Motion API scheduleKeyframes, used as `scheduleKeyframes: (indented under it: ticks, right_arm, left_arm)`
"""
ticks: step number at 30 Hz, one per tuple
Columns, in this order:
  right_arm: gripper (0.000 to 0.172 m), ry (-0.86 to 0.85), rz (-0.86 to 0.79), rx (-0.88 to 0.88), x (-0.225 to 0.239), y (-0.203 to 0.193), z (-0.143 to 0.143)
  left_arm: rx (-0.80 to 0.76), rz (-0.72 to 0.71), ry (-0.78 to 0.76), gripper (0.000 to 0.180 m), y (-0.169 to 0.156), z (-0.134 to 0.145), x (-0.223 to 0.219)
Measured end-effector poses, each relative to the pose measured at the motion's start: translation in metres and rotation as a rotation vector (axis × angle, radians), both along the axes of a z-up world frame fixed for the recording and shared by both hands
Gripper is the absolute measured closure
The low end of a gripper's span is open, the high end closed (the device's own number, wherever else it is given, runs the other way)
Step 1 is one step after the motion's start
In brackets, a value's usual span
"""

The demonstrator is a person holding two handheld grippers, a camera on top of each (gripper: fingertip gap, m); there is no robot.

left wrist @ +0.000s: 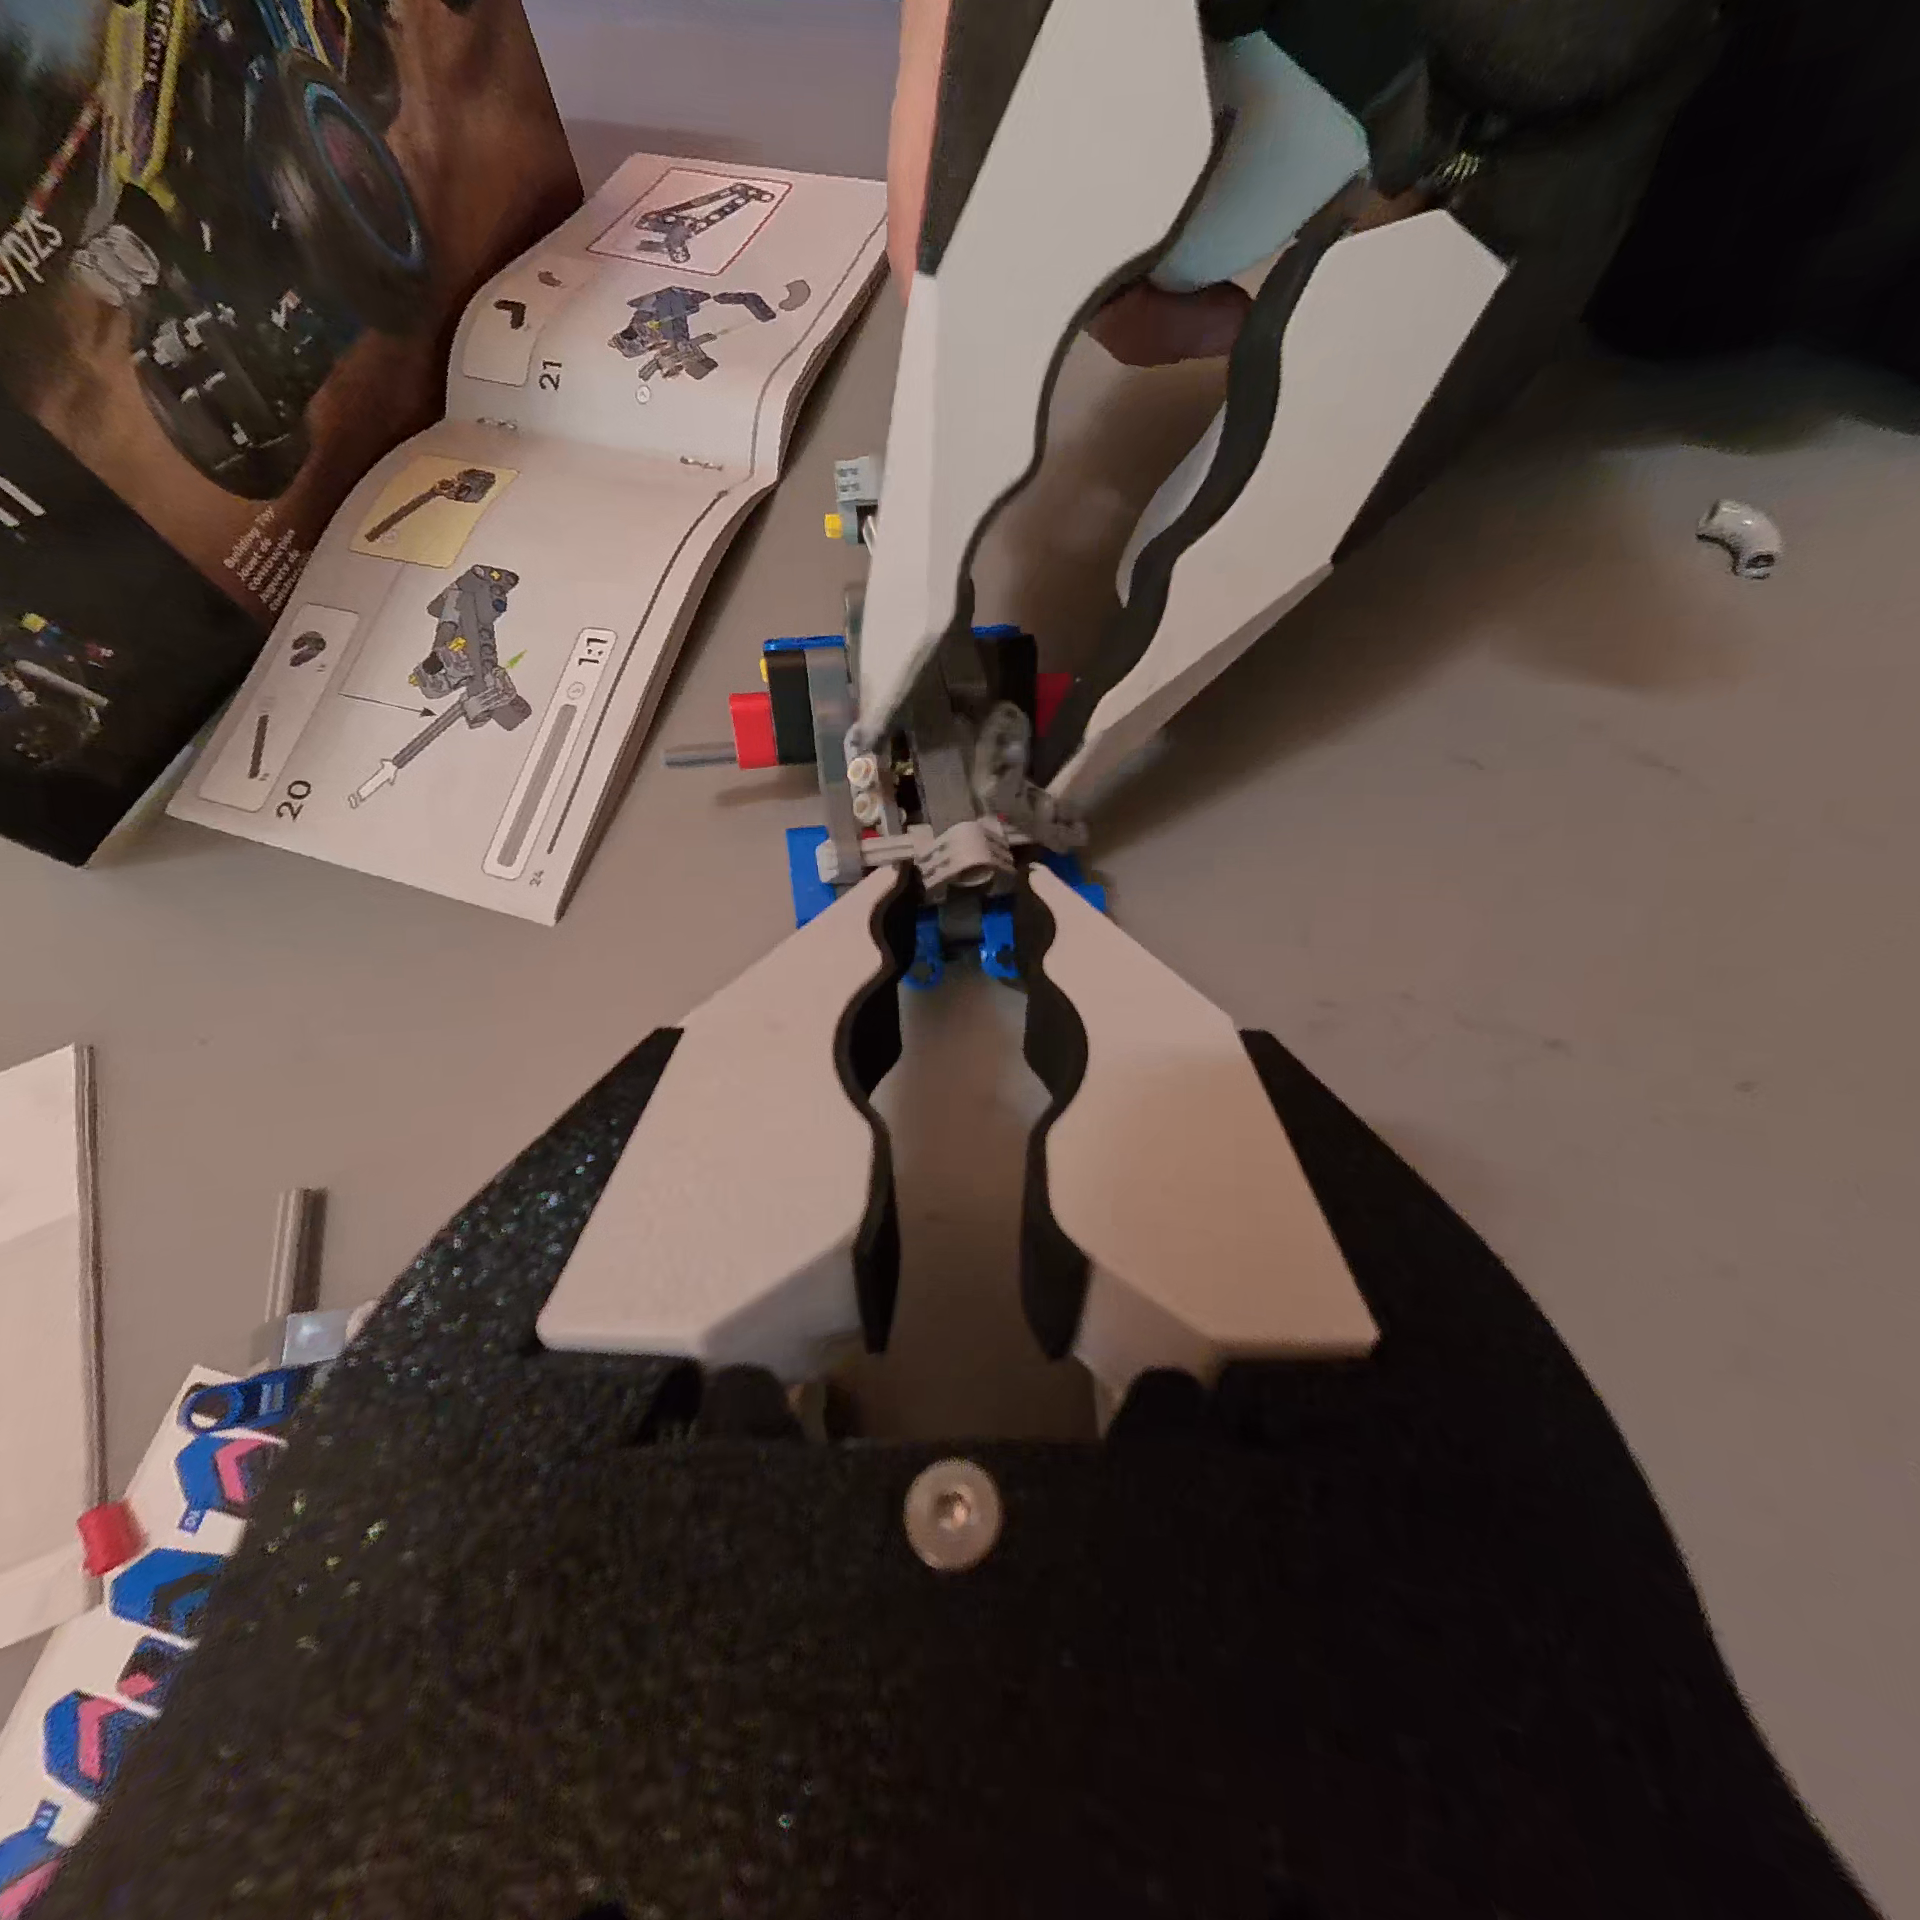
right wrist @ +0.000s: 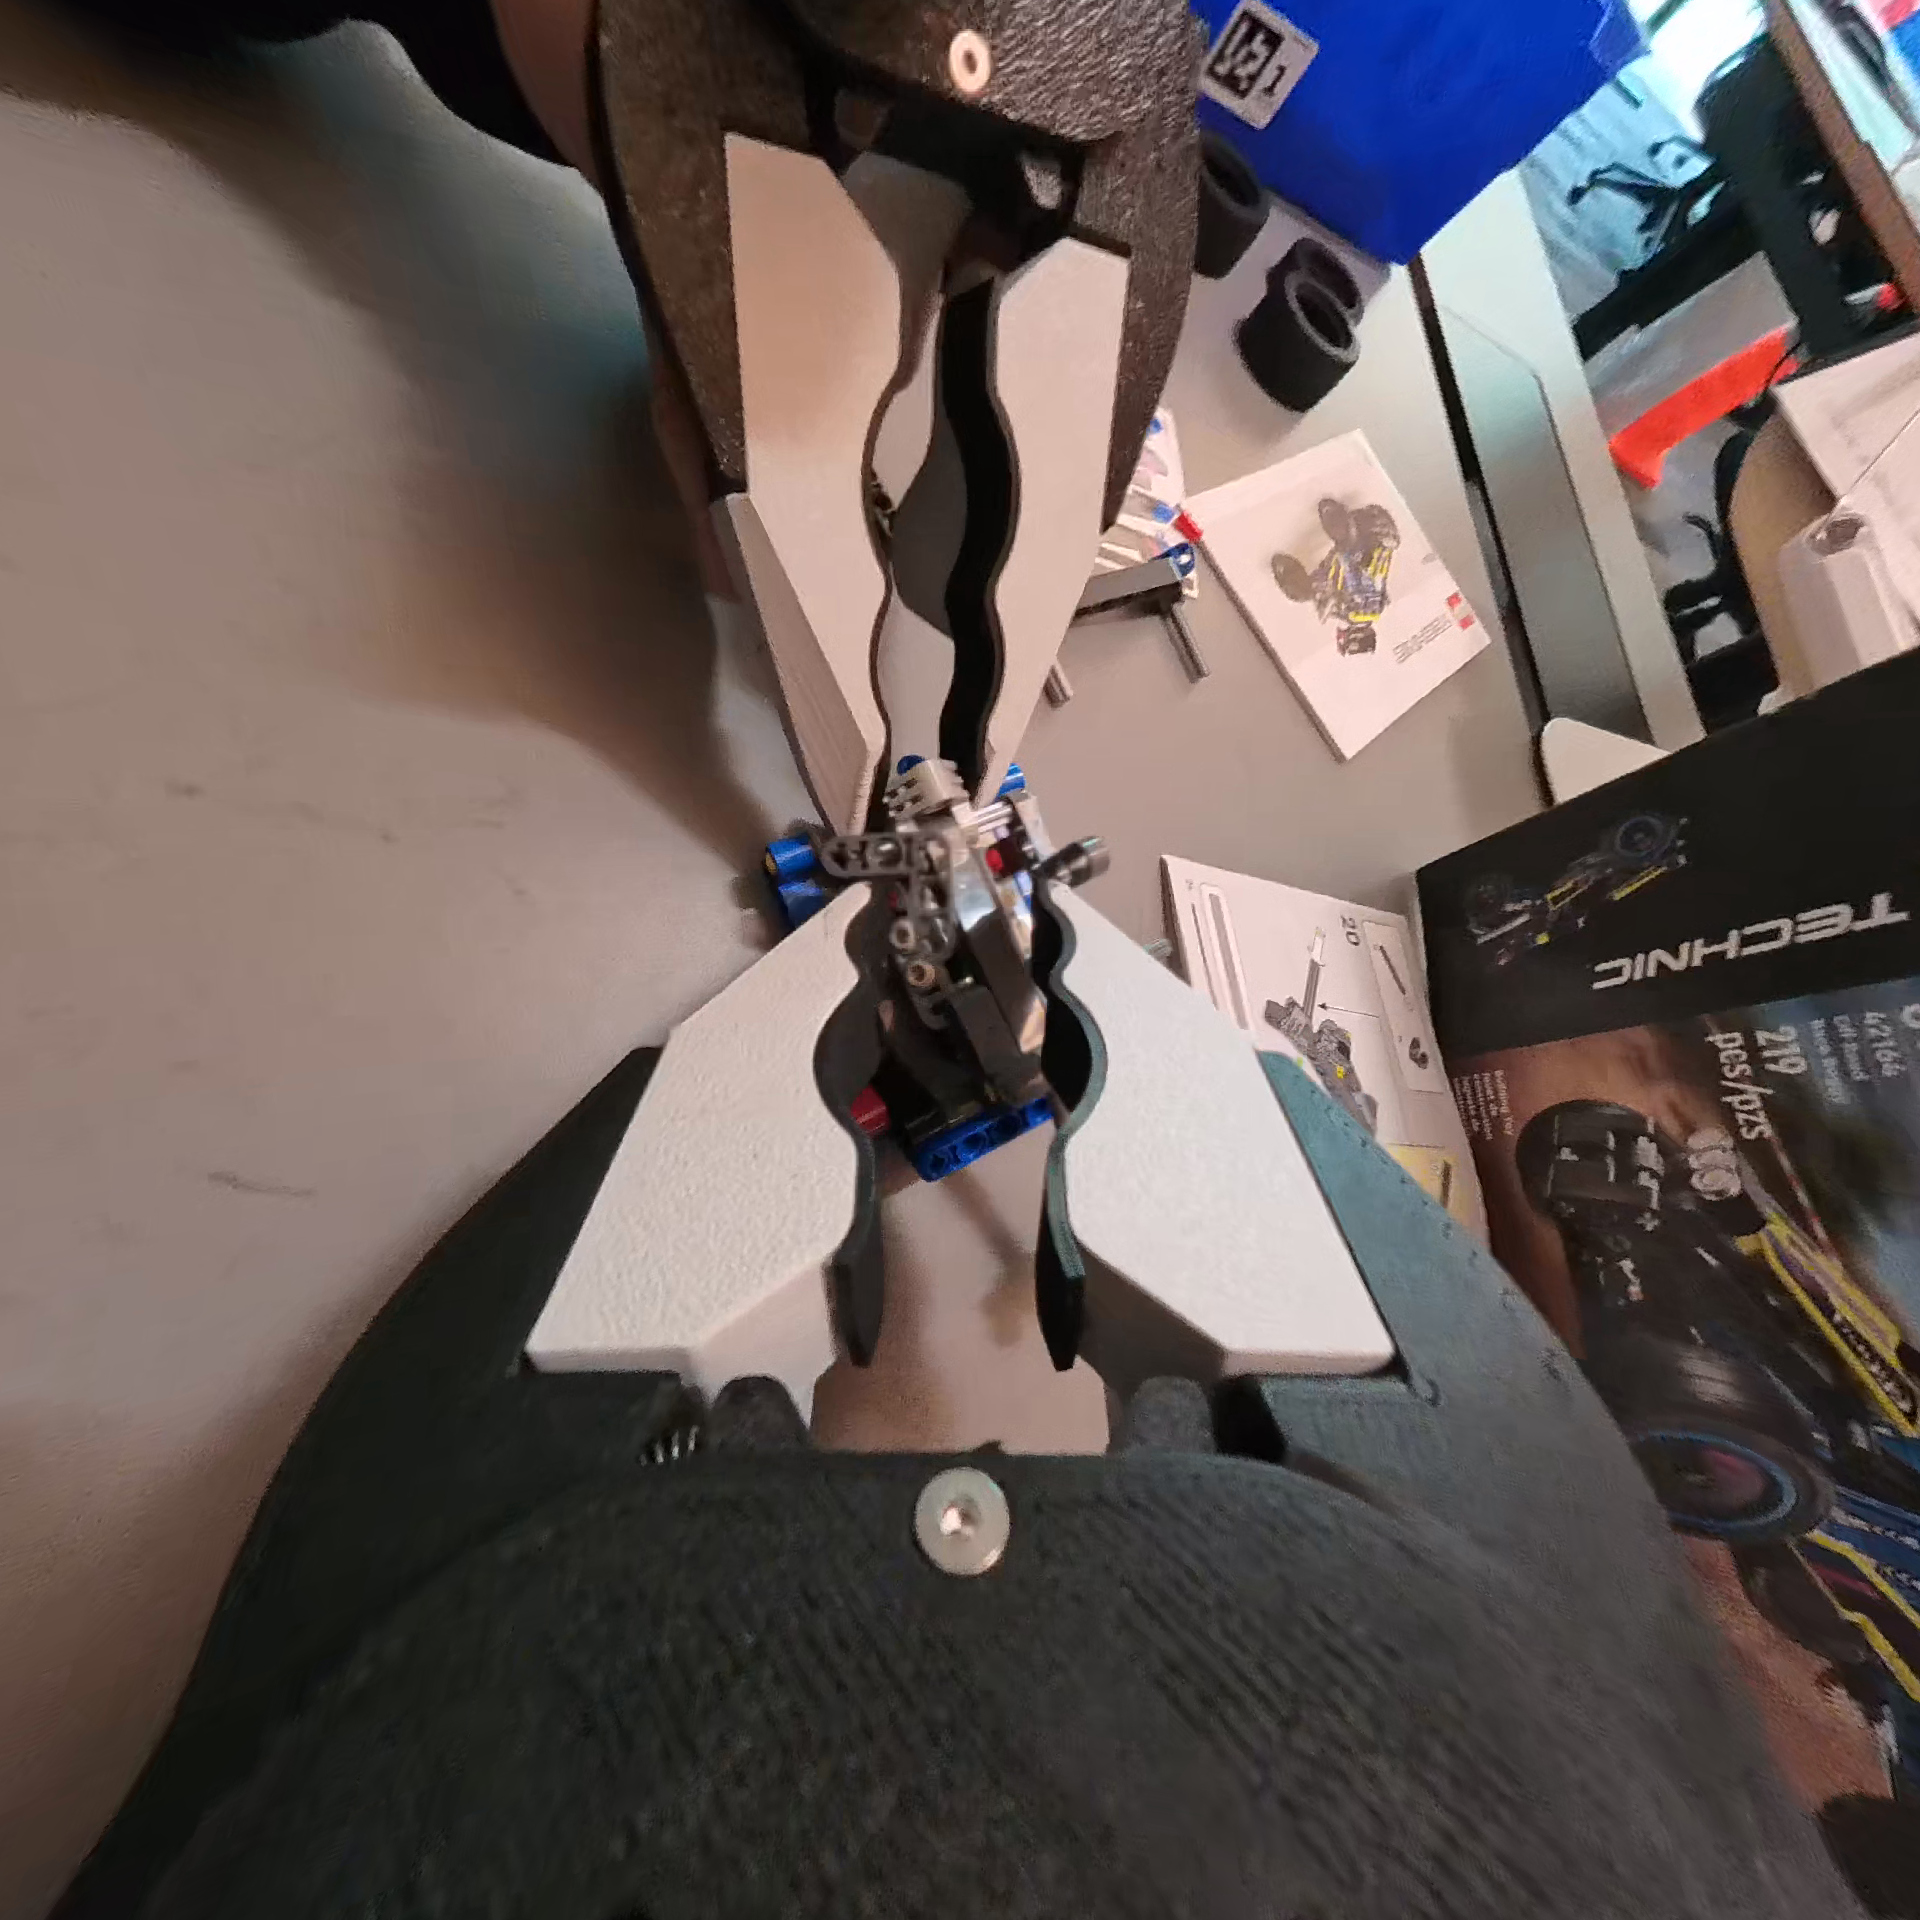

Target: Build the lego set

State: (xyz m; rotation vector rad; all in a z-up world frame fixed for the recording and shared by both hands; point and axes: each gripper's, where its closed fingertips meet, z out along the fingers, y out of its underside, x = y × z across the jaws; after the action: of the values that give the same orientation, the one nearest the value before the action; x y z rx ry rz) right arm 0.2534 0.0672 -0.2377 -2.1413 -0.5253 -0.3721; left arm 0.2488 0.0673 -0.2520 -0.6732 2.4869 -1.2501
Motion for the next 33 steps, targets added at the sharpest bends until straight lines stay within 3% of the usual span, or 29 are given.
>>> scheduleKeyframes:
  ticks: [1,13,23,30,33]
  right_arm:
    - [0.152,-0.004,0.016,0.000,-0.002,0.001,-0.001]
    - [0.167,-0.268,0.070,-0.004,-0.004,-0.003,0.002]
    - [0.167,-0.348,0.005,-0.034,-0.001,-0.011,0.006]
    - [0.167,-0.535,-0.062,0.170,-0.001,-0.010,0.031]
    - [0.167,-0.595,-0.112,0.230,0.002,-0.009,0.039]
  left_arm:
    - [0.002,-0.003,0.001,0.166,0.000,0.000,0.000]
    - [-0.021,0.000,0.012,0.166,-0.003,0.000,-0.002]
    - [-0.012,0.049,0.002,0.159,0.001,0.000,0.002]
    - [-0.070,0.086,0.024,0.135,0.008,0.007,-0.004]
    - [-0.030,0.166,-0.072,0.131,0.022,0.027,0.000]
